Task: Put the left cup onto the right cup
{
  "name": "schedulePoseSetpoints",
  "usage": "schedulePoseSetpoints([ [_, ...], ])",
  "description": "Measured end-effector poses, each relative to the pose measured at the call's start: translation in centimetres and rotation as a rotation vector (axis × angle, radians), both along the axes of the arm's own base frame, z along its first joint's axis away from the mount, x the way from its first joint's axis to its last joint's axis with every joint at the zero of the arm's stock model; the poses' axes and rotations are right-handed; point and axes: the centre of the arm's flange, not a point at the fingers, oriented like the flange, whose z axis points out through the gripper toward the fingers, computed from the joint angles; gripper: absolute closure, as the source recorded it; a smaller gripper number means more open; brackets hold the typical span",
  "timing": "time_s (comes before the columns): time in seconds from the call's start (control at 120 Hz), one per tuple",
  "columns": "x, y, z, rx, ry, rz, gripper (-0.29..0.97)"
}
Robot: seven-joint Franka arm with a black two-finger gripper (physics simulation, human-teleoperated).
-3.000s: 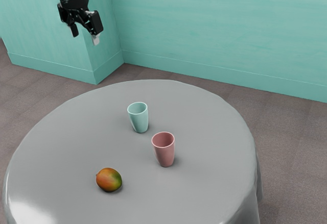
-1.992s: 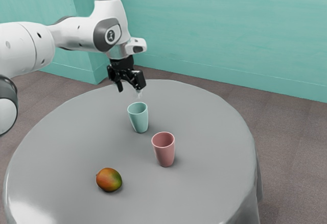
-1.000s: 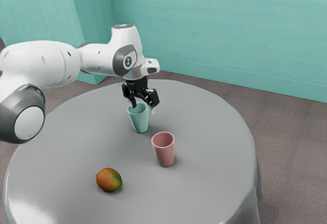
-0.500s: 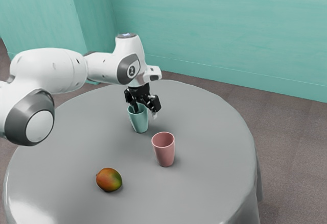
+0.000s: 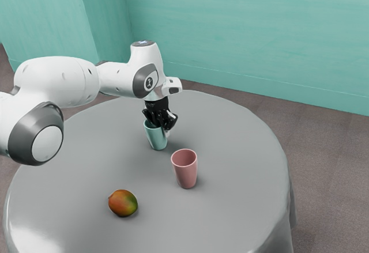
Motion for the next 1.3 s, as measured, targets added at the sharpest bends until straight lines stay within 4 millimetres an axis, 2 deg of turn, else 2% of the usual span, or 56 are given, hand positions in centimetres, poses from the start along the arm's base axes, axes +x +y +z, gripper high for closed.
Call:
schedulePoseSetpoints([
  [0.175,0.0,0.0,0.1,0.001,0.000,0.002,0.74],
  [0.458,-0.1,0.0,0.8,0.007,-0.001,0.005,0.78],
  [0.6,-0.2,-0.2,2.3,0.007,-0.002,0.005,0.78],
  [0.733,-0.7,-0.9,6.0,0.019,-0.023,-0.009,0.78],
  [0.925,-2.2,-5.5,11.0,0.008,-0.046,-0.064,0.78],
  [1.017,-3.9,-7.7,12.8,0.005,-0.035,-0.085,0.78],
  [1.1,-6.1,-9.8,13.7,-0.001,-0.014,-0.105,0.78],
  [1.183,-7.7,-13.1,14.5,0.000,-0.007,-0.144,0.78],
  [1.3,-9.3,-16.2,14.2,0.005,0.015,-0.169,0.78],
])
